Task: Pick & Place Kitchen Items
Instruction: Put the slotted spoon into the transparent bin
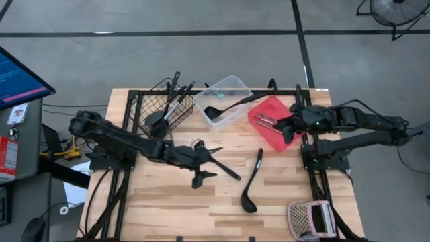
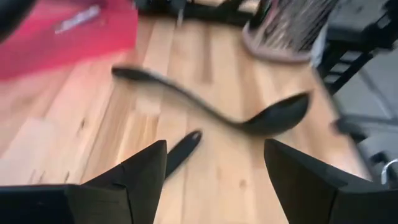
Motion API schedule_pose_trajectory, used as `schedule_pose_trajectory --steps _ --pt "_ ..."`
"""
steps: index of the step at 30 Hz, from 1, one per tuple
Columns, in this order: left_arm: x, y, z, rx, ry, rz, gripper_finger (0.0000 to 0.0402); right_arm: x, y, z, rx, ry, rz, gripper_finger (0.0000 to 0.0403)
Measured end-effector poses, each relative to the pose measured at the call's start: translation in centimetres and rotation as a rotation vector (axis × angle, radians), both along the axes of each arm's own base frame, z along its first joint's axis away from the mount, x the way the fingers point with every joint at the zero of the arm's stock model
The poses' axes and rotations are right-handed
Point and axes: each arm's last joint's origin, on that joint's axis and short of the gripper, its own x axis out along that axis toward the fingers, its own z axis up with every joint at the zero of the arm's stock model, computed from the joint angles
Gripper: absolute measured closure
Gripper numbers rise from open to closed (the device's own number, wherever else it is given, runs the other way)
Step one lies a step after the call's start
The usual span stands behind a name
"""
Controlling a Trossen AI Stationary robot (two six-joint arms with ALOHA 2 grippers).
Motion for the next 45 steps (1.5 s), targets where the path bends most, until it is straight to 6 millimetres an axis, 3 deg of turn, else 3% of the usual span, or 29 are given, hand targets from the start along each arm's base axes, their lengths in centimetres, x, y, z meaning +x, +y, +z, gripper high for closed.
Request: schedule_pose_trajectory --steps 6,20,32,45 --pt "1.8 0.0 -4.2 0.102 0.091 -0.029 0.0147 0.5 0.5 -0.2 -0.003 0.01 0.009 0.0215" --pt "4.4 2.1 -8.8 0.18 0.069 -0.074 0.0143 1.3 1.5 -0.6 0.032 0.028 0.043 0.0213" --pt "6.0 1.9 -12.3 0.154 -0.033 -0.114 0.0146 1.2 2.3 -0.6 0.051 0.025 0.085 0.0215" --pt "8.6 2.0 -14.4 0.139 -0.03 -0.186 0.0143 1.1 3.1 -0.6 0.05 0.029 0.146 0.0214"
